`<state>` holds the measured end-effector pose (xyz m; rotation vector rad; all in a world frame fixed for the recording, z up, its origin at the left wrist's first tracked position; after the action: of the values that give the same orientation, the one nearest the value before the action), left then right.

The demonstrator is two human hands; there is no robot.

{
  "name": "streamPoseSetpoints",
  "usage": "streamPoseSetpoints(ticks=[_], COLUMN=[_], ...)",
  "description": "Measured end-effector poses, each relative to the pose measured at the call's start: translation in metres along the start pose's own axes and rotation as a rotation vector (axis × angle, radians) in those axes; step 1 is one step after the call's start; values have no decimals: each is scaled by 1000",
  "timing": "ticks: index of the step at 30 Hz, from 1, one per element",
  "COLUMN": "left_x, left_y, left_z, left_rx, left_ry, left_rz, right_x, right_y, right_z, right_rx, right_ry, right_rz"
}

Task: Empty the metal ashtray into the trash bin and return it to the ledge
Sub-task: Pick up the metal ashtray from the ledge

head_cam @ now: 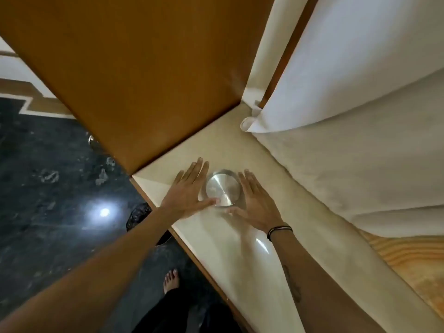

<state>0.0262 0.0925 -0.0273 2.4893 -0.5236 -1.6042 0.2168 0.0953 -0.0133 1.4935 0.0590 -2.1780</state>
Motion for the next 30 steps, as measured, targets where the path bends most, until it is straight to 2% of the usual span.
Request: streamPoseSetpoints(ticks=[5,10,13,17,25,28,30], left_x=[37,31,30,26,14,-1,-11], left_y=[-12,-19,-19,-3,48,73,106], left_z=[6,7,14,26,52,56,72], left_rx=[-28,-84,-74,-147,-262,-246,-276], left_ry=[199,496,695,952,1144,1176,1199], left_rz=[120,-13,15,79,31,-3,-68], right_x=[22,26,23,14,18,32,42], right_y=[-9,-14,-9,8,39,44,45], right_z=[-12,-17,-17,-6,44,59,88], right_rx=[98,233,266,258,214,218,174], right_ry=[-102,-339,-520,-699,-921,-995,-1015], right_rz=[55,-17,-75,-120,-219,-214,-144])
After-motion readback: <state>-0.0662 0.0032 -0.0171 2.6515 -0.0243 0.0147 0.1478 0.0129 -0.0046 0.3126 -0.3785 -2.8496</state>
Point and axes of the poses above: each hand's wrist, its own y-axis away from the middle knuckle, its own x-axis out of the palm, z = x × y, the point moved 10 cm from there along -y, towards the middle knuckle, and after that the axes turned 3 degrees about -x, right-handed, at the moved point
